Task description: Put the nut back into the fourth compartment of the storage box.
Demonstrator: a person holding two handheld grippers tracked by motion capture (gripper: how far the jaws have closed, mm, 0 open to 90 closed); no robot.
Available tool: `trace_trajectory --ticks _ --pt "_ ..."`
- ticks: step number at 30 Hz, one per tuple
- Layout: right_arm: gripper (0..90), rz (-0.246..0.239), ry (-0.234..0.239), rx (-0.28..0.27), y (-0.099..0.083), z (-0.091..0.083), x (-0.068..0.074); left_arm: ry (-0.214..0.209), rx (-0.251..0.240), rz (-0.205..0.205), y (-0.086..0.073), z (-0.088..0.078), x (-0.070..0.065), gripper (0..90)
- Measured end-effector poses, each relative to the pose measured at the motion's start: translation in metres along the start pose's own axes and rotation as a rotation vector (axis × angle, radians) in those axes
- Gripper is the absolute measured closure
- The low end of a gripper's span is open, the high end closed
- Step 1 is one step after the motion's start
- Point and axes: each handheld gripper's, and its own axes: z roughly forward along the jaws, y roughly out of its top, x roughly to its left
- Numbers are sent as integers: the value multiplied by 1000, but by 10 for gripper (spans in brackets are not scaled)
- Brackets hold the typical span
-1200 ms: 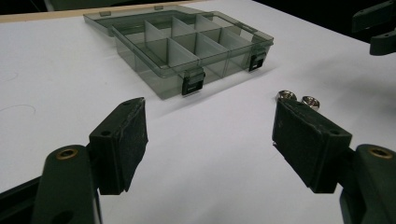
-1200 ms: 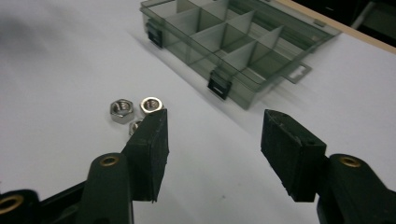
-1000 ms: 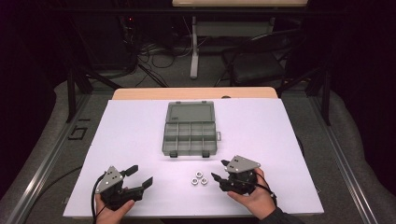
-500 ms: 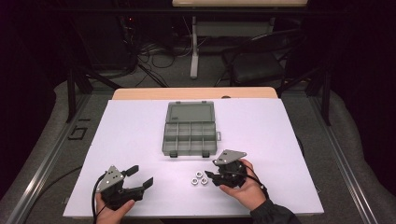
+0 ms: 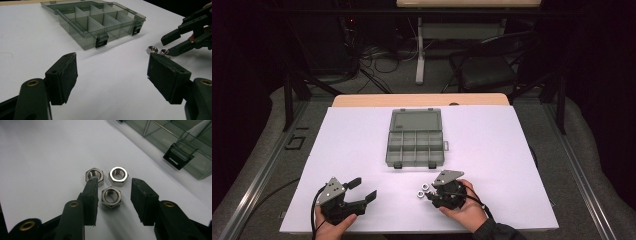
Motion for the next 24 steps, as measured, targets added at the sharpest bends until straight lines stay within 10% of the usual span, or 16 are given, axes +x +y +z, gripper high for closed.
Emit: trace_trajectory --ticks 24 --pt "692 9 -9 47 -2 7 3 -5 5 -2 0 1 1 254"
